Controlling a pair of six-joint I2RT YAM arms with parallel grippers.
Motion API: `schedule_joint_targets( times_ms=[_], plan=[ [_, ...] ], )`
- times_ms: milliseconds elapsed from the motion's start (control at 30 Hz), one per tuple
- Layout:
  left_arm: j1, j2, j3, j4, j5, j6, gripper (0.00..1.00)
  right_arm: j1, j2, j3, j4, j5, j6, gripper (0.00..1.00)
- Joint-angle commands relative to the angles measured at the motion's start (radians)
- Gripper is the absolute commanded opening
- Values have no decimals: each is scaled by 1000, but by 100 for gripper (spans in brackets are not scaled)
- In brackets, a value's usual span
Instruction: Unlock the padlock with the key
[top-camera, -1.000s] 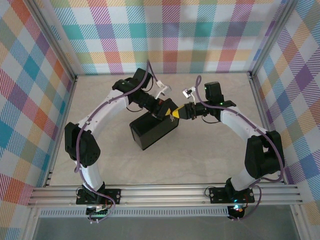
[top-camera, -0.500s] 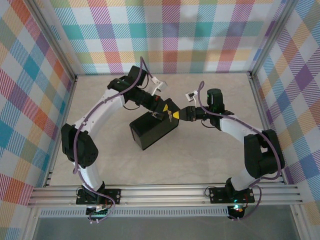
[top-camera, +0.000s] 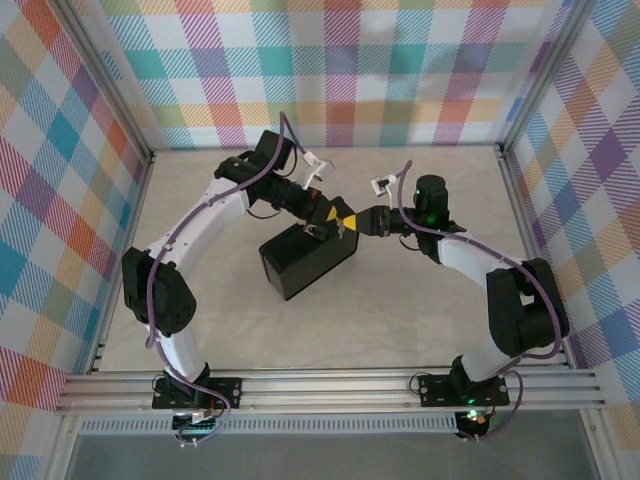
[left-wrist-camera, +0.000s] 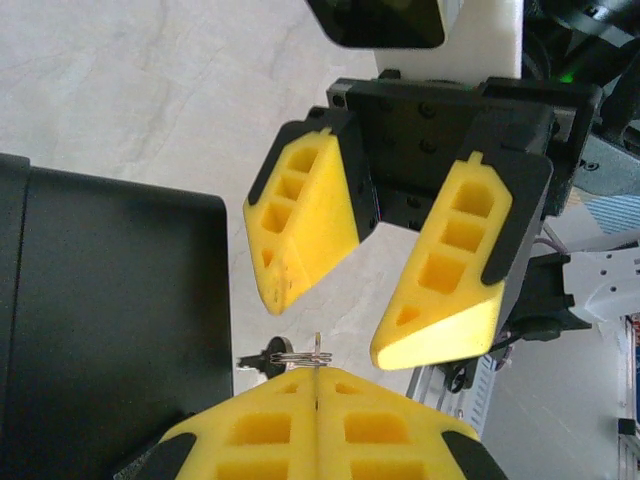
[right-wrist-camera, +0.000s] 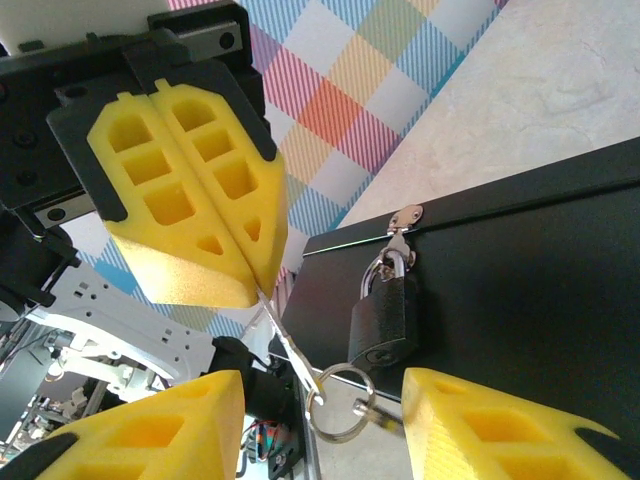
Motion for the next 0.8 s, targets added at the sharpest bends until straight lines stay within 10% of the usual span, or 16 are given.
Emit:
schedule_joint_targets(
  times_ms=[0,767],
  plan=[
    [6,-50,-7,22,31,-17,0,13,-10,-7,53,-11,14,45],
    [11,-70,-33,60,40,-31,0,30,8,-23,223,-46,119,30]
  ],
)
